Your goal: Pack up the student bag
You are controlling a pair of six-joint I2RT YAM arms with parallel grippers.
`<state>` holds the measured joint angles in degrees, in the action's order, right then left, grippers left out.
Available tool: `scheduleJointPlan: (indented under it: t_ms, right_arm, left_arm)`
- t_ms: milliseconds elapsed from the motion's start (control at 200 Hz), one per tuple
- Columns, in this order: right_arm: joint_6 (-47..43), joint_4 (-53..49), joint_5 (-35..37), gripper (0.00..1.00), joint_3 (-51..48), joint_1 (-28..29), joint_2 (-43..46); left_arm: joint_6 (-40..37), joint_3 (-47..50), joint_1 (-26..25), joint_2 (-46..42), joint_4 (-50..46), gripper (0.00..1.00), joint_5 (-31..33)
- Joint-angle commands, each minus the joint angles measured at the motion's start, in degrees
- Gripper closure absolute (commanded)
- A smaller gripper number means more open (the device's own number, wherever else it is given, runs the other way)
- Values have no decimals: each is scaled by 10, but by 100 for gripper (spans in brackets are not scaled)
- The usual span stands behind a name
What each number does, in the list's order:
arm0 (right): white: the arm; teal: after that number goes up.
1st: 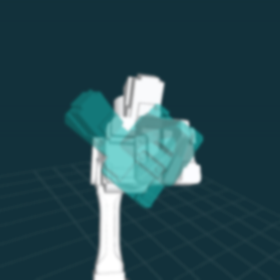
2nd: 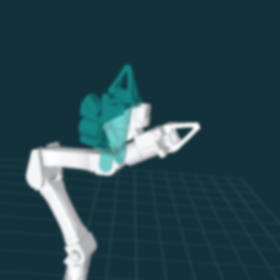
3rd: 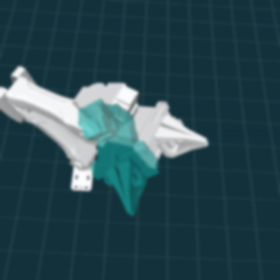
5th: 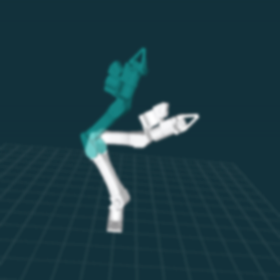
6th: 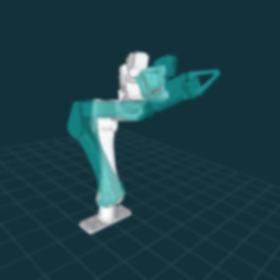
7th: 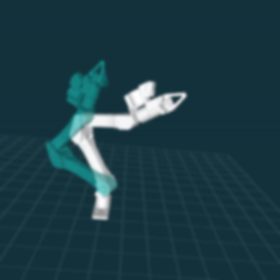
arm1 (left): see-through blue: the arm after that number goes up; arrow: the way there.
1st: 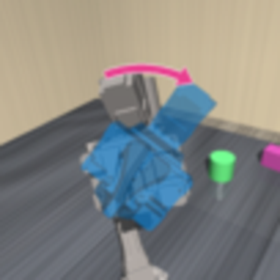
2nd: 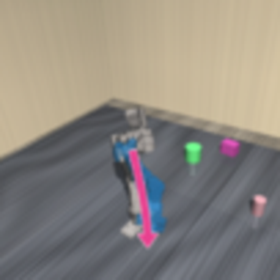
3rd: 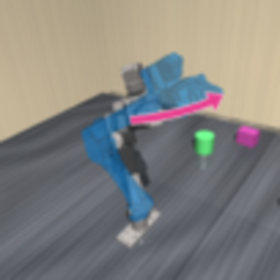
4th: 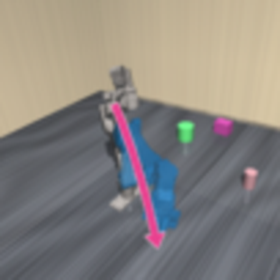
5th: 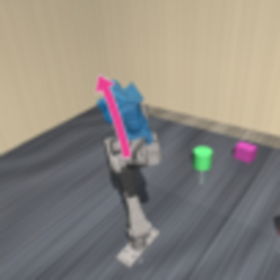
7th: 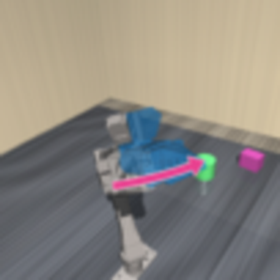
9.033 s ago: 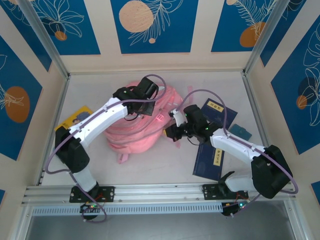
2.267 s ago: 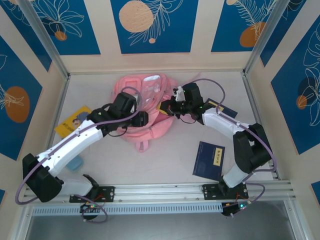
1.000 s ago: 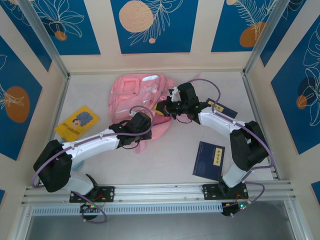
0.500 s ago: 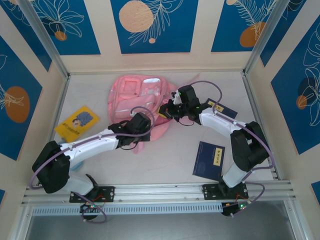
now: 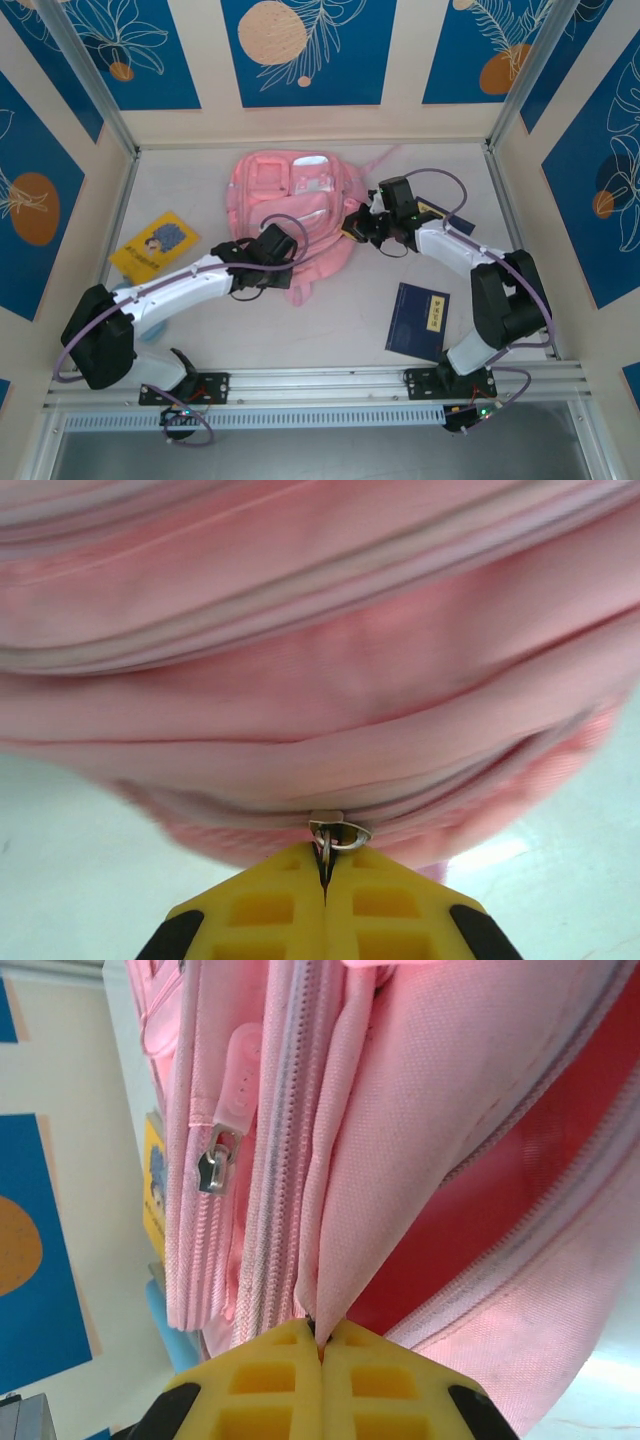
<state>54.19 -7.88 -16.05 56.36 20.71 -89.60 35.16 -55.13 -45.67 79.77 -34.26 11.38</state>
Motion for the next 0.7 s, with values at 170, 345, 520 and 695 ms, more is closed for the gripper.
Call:
scheduleJointPlan:
  t_ms: [170,345,520,695]
  right_arm:
    - [-15,-1,-50,100,-36,-69,39]
    - [31,-6,-62,51,-68,-64,65]
    - [90,-80,-14,45,-85,-50,119]
    - [136,-126,21,43,-82,-12,156]
  left_arm:
    - [-46,-7,22,5,-27,100,20]
    - [-85,-34,17,4,41,100,-62]
    - [-111,-76,-7,19,68,100,-124]
    - [-118,-103,-30,48,87,100,-151]
